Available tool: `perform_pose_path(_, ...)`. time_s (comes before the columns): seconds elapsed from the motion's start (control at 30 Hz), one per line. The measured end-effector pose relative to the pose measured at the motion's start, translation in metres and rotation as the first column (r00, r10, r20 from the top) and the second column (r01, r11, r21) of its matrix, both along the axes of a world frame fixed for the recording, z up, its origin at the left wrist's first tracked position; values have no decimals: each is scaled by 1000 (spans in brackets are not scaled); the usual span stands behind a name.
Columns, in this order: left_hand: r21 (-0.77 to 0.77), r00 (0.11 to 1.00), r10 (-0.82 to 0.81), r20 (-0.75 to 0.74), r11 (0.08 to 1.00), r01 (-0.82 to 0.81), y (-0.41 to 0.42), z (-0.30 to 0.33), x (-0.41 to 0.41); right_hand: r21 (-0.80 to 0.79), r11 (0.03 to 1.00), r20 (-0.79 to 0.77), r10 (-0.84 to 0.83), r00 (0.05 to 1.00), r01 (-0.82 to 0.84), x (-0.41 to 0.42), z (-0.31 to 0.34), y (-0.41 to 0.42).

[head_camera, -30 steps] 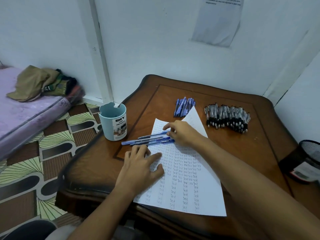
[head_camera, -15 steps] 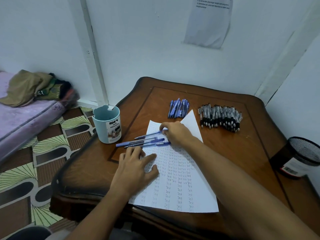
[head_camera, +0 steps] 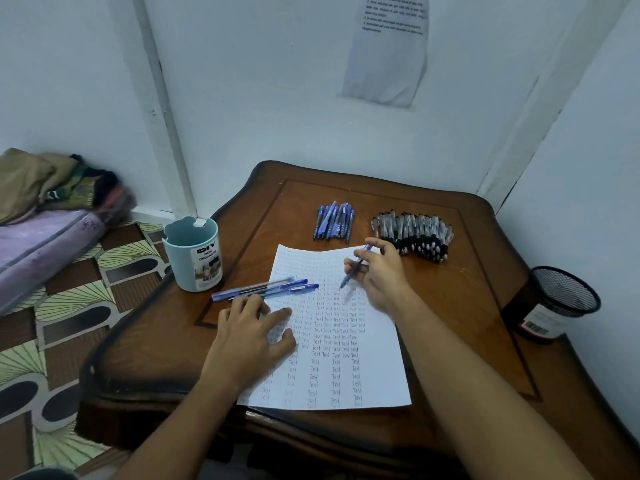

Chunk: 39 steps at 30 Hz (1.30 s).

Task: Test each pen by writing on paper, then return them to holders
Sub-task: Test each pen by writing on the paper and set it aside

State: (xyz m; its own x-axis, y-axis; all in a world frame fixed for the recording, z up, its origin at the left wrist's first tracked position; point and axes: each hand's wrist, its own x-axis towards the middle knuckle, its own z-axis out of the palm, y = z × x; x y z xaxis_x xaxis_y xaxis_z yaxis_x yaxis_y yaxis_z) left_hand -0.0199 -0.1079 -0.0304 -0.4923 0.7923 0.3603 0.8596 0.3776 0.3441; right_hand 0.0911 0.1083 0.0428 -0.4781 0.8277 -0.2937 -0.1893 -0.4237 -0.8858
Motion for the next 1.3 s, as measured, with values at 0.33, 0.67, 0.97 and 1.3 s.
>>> perform_pose_path(0.33, -8, 1000, -4, 15, 1000, 4, 0, 4, 1, 24, 999, 166, 28, 986, -32, 26, -16, -26)
perform_pose_path(0.67, -10, 1000, 3, 0, 1000, -3, 0, 4, 2, 123, 985, 139, 105, 985, -122, 63, -30, -47)
perform_pose_path(0.97, -10, 1000, 4, -1, 1000, -4, 1, 4, 3, 320, 907, 173, 228, 958, -274, 92, -38, -53)
perform_pose_path(1.3, -23, 1000, 2, 24, 1000, -2, 1, 5, 2, 496, 816, 260, 188, 947, -298, 104, -51, -59)
